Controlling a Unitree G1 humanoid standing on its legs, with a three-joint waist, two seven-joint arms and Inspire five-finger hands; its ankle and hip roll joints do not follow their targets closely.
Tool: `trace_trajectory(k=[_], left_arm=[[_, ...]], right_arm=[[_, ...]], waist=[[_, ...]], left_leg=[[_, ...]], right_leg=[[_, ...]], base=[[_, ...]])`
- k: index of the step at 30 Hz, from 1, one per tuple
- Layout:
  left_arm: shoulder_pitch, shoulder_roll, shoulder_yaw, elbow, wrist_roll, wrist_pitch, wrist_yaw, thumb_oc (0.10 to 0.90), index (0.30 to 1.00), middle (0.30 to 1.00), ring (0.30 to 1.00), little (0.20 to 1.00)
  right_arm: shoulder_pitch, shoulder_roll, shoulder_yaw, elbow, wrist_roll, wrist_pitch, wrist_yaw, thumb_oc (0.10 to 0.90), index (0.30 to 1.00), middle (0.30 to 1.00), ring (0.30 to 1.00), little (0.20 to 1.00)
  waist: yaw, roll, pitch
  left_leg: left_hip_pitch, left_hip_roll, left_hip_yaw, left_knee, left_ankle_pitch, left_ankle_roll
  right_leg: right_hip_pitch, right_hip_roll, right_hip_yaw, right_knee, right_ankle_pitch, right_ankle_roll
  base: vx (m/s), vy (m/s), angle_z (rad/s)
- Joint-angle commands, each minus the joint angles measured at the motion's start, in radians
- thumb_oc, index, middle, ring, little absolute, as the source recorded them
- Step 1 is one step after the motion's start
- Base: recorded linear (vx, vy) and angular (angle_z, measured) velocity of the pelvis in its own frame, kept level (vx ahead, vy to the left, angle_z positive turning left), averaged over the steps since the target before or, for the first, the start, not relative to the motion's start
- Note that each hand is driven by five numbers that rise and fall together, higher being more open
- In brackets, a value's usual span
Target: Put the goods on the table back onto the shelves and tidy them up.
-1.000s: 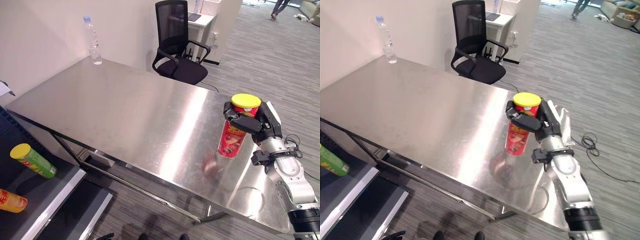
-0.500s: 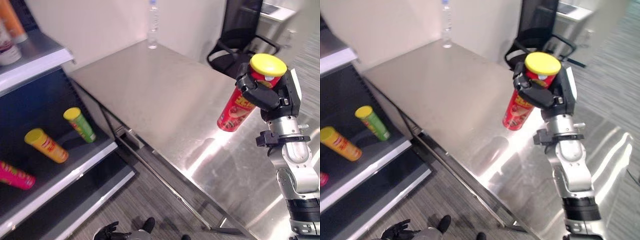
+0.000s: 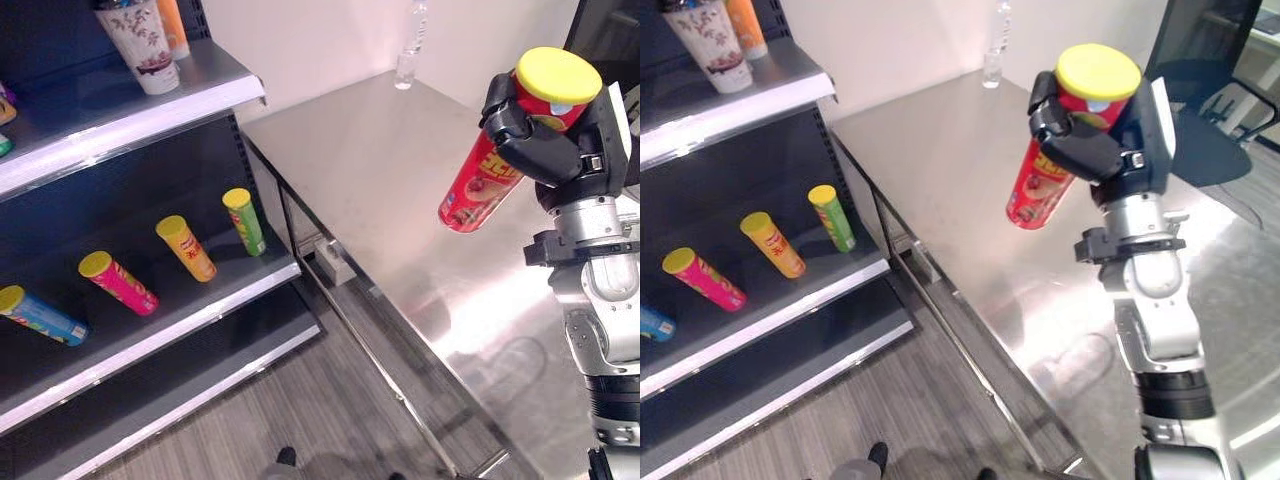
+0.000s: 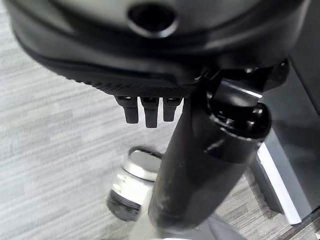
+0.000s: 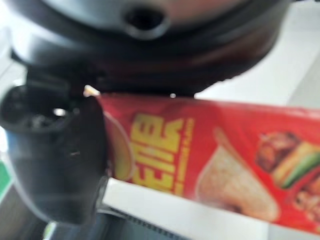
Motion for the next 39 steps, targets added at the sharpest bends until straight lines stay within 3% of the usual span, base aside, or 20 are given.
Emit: trace_trajectory(k=[1, 2, 3, 5, 7, 10, 11, 13, 14, 18, 21, 24, 25, 26, 29, 32, 33, 35, 37, 39], left_arm=[[-0.026, 0.051, -0.065, -0.042, 0.034, -0.035, 0.005, 0.8, 0.9, 0.9, 0.9, 0.9], [-0.029, 0.056, -0.073, -0.048, 0.043, -0.033, 0.007, 0.8, 0.9, 0.9, 0.9, 0.9], [-0.035, 0.058, -0.084, -0.055, 0.052, -0.031, 0.007, 0.8, 0.9, 0.9, 0.9, 0.9], [-0.042, 0.059, -0.091, -0.064, 0.052, -0.029, 0.001, 0.8, 0.9, 0.9, 0.9, 0.9], [-0.06, 0.065, -0.104, -0.063, 0.076, -0.029, 0.003, 0.8, 0.9, 0.9, 0.9, 0.9], [-0.071, 0.082, -0.099, -0.063, 0.092, -0.029, 0.011, 0.8, 0.9, 0.9, 0.9, 0.9], [-0.077, 0.089, -0.098, -0.058, 0.094, -0.03, 0.016, 0.8, 0.9, 0.9, 0.9, 0.9], [-0.078, 0.096, -0.087, -0.062, 0.08, -0.033, 0.023, 0.8, 0.9, 0.9, 0.9, 0.9], [-0.084, 0.102, -0.088, -0.065, 0.076, -0.034, 0.026, 0.8, 0.9, 0.9, 0.9, 0.9], [-0.087, 0.117, -0.094, -0.055, 0.074, -0.026, 0.022, 0.8, 0.9, 0.9, 0.9, 0.9], [-0.078, 0.117, -0.087, -0.04, 0.074, -0.021, 0.021, 0.8, 0.9, 0.9, 0.9, 0.9], [-0.065, 0.109, -0.082, -0.048, 0.06, -0.025, 0.013, 0.8, 0.9, 0.9, 0.9, 0.9], [-0.064, 0.11, -0.082, -0.048, 0.06, -0.026, 0.013, 0.8, 0.9, 0.9, 0.9, 0.9], [-0.059, 0.101, -0.069, -0.049, 0.048, -0.031, 0.015, 0.8, 0.9, 0.9, 0.9, 0.9], [-0.056, 0.095, -0.074, -0.067, 0.05, -0.036, 0.012, 0.8, 0.9, 0.9, 0.9, 0.9], [-0.069, 0.089, -0.082, -0.07, 0.059, -0.034, 0.011, 0.8, 0.9, 0.9, 0.9, 0.9], [-0.067, 0.086, -0.077, -0.075, 0.055, -0.032, 0.013, 0.8, 0.9, 0.9, 0.9, 0.9], [-0.062, 0.083, -0.066, -0.065, 0.06, -0.033, 0.016, 0.8, 0.9, 0.9, 0.9, 0.9], [-0.065, 0.081, -0.06, -0.057, 0.064, -0.034, 0.025, 0.8, 0.9, 0.9, 0.9, 0.9], [-0.056, 0.077, -0.046, -0.052, 0.071, -0.036, 0.027, 0.8, 0.9, 0.9, 0.9, 0.9]], right_arm=[[-0.135, -0.004, -0.028, -0.092, 0.045, -0.105, 0.014, 0.4, 0.3, 0.3, 0.3, 0.3], [-0.124, 0.0, -0.032, -0.084, 0.062, -0.094, 0.017, 0.4, 0.3, 0.3, 0.3, 0.3], [-0.109, -0.006, -0.054, -0.088, 0.064, -0.099, 0.013, 0.4, 0.3, 0.3, 0.3, 0.3], [-0.096, -0.006, -0.067, -0.093, 0.063, -0.094, 0.011, 0.4, 0.3, 0.3, 0.3, 0.3], [-0.048, 0.022, -0.113, -0.101, 0.04, -0.1, -0.008, 0.4, 0.3, 0.3, 0.3, 0.3], [-0.025, 0.044, -0.133, -0.111, 0.006, -0.092, -0.022, 0.4, 0.3, 0.3, 0.3, 0.3], [-0.019, 0.05, -0.138, -0.119, -0.007, -0.093, -0.03, 0.4, 0.3, 0.3, 0.3, 0.3], [-0.022, 0.053, -0.138, -0.126, -0.017, -0.093, -0.033, 0.4, 0.3, 0.3, 0.3, 0.3], [-0.029, 0.051, -0.137, -0.12, -0.018, -0.098, -0.037, 0.4, 0.3, 0.3, 0.3, 0.3], [-0.006, 0.048, -0.165, -0.144, -0.026, -0.109, -0.035, 0.4, 0.3, 0.3, 0.3, 0.3], [0.011, 0.059, -0.185, -0.155, -0.023, -0.117, -0.027, 0.4, 0.3, 0.3, 0.3, 0.3], [0.017, 0.071, -0.182, -0.149, -0.01, -0.118, -0.016, 0.4, 0.3, 0.3, 0.3, 0.3], [0.019, 0.072, -0.183, -0.149, -0.009, -0.118, -0.015, 0.4, 0.3, 0.3, 0.3, 0.3], [0.02, 0.078, -0.155, -0.148, 0.014, -0.117, 0.007, 0.4, 0.3, 0.3, 0.3, 0.3], [0.02, 0.072, -0.138, -0.149, 0.035, -0.108, 0.027, 0.4, 0.3, 0.3, 0.3, 0.3], [0.023, 0.041, -0.118, -0.143, 0.024, -0.099, 0.034, 0.4, 0.3, 0.3, 0.3, 0.3], [0.015, 0.029, -0.086, -0.142, 0.012, -0.083, 0.049, 0.4, 0.3, 0.3, 0.3, 0.3], [0.007, 0.019, -0.055, -0.144, 0.008, -0.069, 0.066, 0.4, 0.3, 0.3, 0.3, 0.3], [-0.008, 0.012, -0.025, -0.137, 0.014, -0.067, 0.08, 0.4, 0.3, 0.3, 0.3, 0.3], [-0.001, 0.001, -0.014, -0.136, 0.02, -0.066, 0.094, 0.4, 0.3, 0.3, 0.3, 0.3]], waist=[[0.008, -0.054, -0.165], [-0.009, -0.033, -0.179], [-0.025, -0.025, -0.181], [-0.037, -0.021, -0.182], [-0.046, -0.017, -0.176], [-0.05, -0.028, -0.151], [-0.065, -0.037, -0.133], [-0.079, -0.027, -0.104], [-0.076, -0.027, -0.093], [-0.066, -0.031, -0.101], [-0.05, -0.052, -0.118], [-0.014, -0.087, -0.142], [-0.017, -0.089, -0.143], [0.002, -0.103, -0.148], [0.007, -0.1, -0.134], [-0.004, -0.096, -0.103], [-0.005, -0.095, -0.099], [-0.008, -0.095, -0.102], [-0.019, -0.097, -0.102], [-0.037, -0.081, -0.106]], left_leg=[[0.102, 0.091, -0.035, 0.005, 0.126, 0.022], [0.153, 0.095, -0.028, -0.032, 0.111, 0.008], [0.148, 0.09, -0.012, -0.052, 0.076, 0.021], [0.149, 0.085, 0.03, -0.083, 0.042, 0.025], [0.17, 0.023, 0.072, -0.196, -0.072, 0.055], [0.144, -0.063, 0.039, -0.212, -0.117, 0.098], [0.13, -0.085, 0.018, -0.212, -0.108, 0.114], [0.114, -0.101, 0.001, -0.212, -0.095, 0.135], [0.094, -0.115, -0.001, -0.212, -0.071, 0.148], [0.019, -0.151, -0.051, -0.212, -0.009, 0.183], [-0.022, -0.176, -0.069, -0.212, 0.021, 0.189], [-0.072, -0.209, -0.082, -0.212, 0.048, 0.179], [-0.071, -0.21, -0.086, -0.212, 0.048, 0.179], [-0.116, -0.223, -0.086, -0.212, 0.077, 0.154], [-0.16, -0.226, -0.091, -0.21, 0.112, 0.13], [-0.225, -0.209, -0.033, -0.167, 0.135, 0.1], [-0.228, -0.169, 0.008, -0.154, 0.118, 0.101], [-0.196, -0.117, -0.016, -0.147, 0.098, 0.096], [-0.16, -0.025, -0.026, -0.134, 0.095, 0.094], [-0.103, 0.086, -0.025, -0.135, 0.122, 0.08]], right_leg=[[-0.156, 0.052, -0.033, -0.062, 0.039, 0.004], [-0.179, 0.037, -0.065, -0.06, 0.064, 0.016], [-0.182, 0.019, -0.093, -0.055, 0.08, 0.025], [-0.195, 0.0, -0.11, -0.051, 0.099, 0.035], [-0.217, -0.068, -0.133, -0.049, 0.161, 0.078], [-0.246, -0.126, -0.093, -0.047, 0.214, 0.116], [-0.274, -0.137, -0.029, -0.025, 0.249, 0.123], [-0.315, -0.089, 0.123, 0.052, 0.209, 0.109], [-0.311, -0.063, 0.166, 0.104, 0.166, 0.095], [-0.23, 0.042, 0.213, 0.303, -0.011, 0.049], [-0.16, 0.117, 0.233, 0.351, -0.082, 0.033], [-0.071, 0.161, 0.26, 0.175, -0.155, -0.001], [-0.06, 0.161, 0.255, 0.157, -0.149, -0.001], [-0.031, 0.178, 0.276, 0.016, -0.127, -0.014], [-0.016, 0.181, 0.263, -0.043, -0.109, -0.018], [-0.026, 0.16, 0.231, -0.062, -0.088, -0.017], [-0.055, 0.133, 0.206, -0.062, -0.06, -0.007], [-0.074, 0.107, 0.199, -0.062, -0.031, 0.001], [-0.105, 0.067, 0.186, -0.062, -0.014, 0.011], [-0.119, 0.045, 0.177, -0.062, -0.01, 0.021]], base=[[-0.3, 0.315, 0.65], [-0.31, 0.322, 0.66], [-0.41, 0.425, 0.88], [-0.22, 0.294, 1.09], [-0.27, 0.497, 0.88], [-0.29, 0.385, 0.35], [-0.3, 0.298, -0.03], [-0.33, 0.277, 0.55], [-0.33, 0.254, 0.58], [-0.23, 0.14, 0.3], [-0.2, 0.029, 0.46], [-0.15, -0.04, 0.2], [-0.26, -0.096, 0.17], [-0.18, -0.06, 0.32], [-0.21, -0.006, 0.26], [-0.3, 0.116, 0.62], [-0.29, 0.177, 0.72], [-0.27, 0.221, 0.11], [-0.18, 0.247, -0.07], [-0.14, 0.336, 0.15]])
